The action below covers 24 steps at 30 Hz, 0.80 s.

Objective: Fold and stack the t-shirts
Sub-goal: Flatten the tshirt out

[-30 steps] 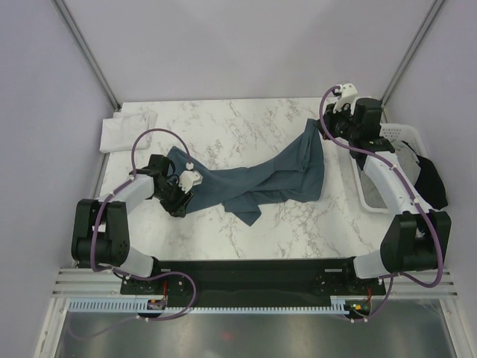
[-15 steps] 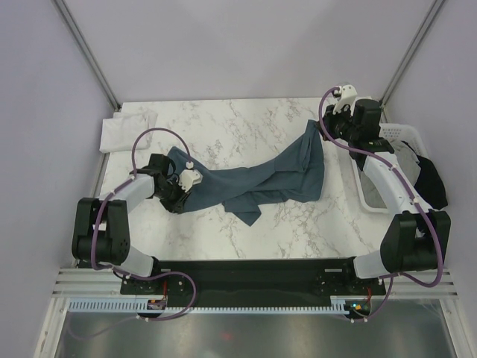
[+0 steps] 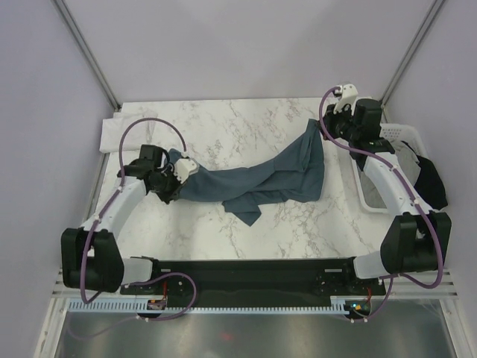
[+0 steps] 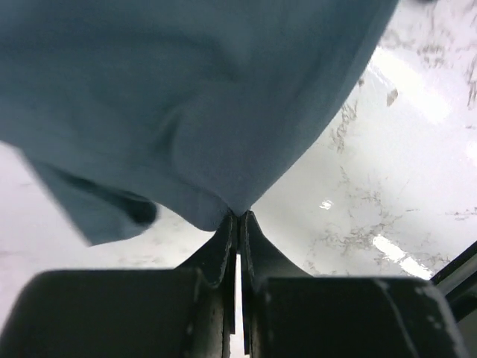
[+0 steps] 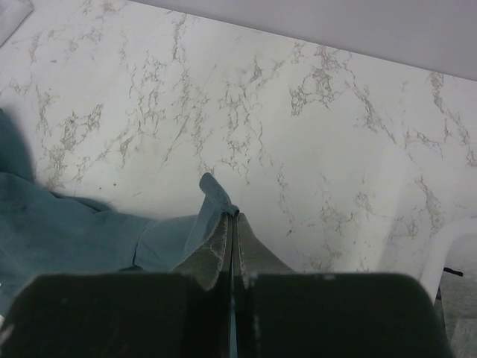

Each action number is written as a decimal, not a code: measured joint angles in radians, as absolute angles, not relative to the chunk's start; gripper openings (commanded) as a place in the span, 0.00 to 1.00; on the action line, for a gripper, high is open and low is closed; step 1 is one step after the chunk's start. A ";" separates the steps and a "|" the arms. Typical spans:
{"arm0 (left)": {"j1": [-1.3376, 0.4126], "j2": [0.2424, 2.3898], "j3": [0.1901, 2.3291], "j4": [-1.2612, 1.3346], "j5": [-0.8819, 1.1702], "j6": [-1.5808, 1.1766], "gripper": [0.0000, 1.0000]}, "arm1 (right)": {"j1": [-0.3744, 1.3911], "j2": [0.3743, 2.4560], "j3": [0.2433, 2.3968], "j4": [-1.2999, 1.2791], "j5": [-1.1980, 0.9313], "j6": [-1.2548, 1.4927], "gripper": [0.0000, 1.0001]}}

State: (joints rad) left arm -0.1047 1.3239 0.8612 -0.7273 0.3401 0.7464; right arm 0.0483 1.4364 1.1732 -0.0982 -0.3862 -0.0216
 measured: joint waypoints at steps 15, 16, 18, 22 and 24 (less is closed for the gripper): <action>-0.105 1.172 1.452 -0.767 0.225 0.733 0.02 | 0.029 1.295 1.514 -0.197 -0.212 -0.003 0.00; -0.105 1.159 1.460 -0.757 0.211 0.725 0.02 | 0.021 1.272 1.526 -0.200 -0.192 0.007 0.00; -0.105 1.127 1.462 -0.733 0.184 0.701 0.02 | 0.012 1.238 1.550 -0.211 -0.155 0.027 0.00; -0.105 1.072 1.501 -0.690 0.143 0.633 0.02 | -0.033 1.206 1.641 -0.253 -0.125 0.066 0.00; -0.105 1.065 1.560 -0.675 0.127 0.598 0.02 | -0.045 1.194 1.680 -0.274 -0.122 0.077 0.00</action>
State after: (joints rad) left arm -0.1055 1.0653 1.5604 -0.6750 0.1272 0.5980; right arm -0.0448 1.1942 1.6802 -0.2737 -0.1219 0.0772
